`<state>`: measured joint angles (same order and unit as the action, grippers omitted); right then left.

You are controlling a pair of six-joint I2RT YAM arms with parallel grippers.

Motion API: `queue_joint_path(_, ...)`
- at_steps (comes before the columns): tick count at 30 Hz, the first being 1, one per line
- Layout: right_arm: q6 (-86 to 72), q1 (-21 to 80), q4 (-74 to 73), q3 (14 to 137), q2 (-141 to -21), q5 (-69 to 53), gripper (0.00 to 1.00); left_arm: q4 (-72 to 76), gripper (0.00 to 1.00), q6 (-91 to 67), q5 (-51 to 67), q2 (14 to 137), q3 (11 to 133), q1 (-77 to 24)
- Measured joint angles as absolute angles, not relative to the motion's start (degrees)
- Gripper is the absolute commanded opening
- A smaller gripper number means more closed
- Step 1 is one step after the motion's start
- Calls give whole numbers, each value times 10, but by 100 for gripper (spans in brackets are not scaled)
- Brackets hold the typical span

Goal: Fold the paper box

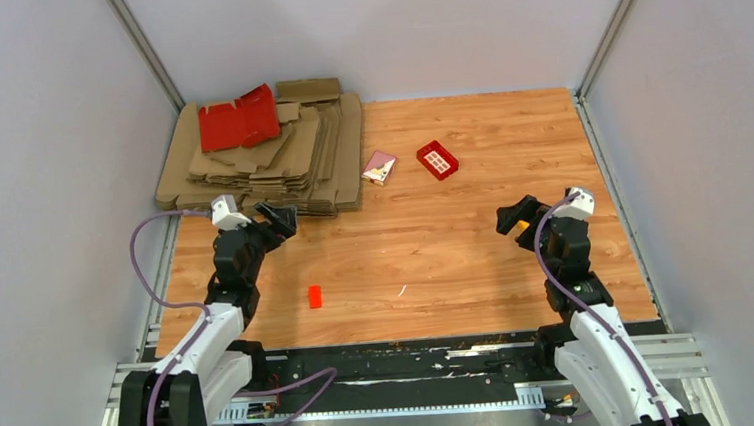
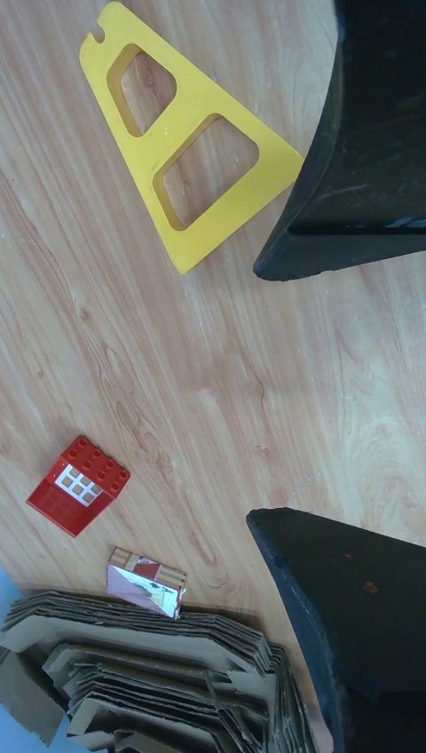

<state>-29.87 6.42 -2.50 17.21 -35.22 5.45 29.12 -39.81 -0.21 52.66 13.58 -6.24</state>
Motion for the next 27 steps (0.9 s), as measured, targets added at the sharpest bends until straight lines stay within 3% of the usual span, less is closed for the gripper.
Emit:
queue_joint_path(15, -266, 64, 27, 173, -414, -44, 98, 307, 100, -409, 50, 608, 148, -63)
queue_joint_path(23, -255, 78, 37, 245, -555, -127, 98, 315, 100, -397, 77, 616, 159, -90)
queue_joint_path(27, -236, 131, 23, 339, -666, -132, 88, 310, 99, -381, 81, 615, 180, -109)
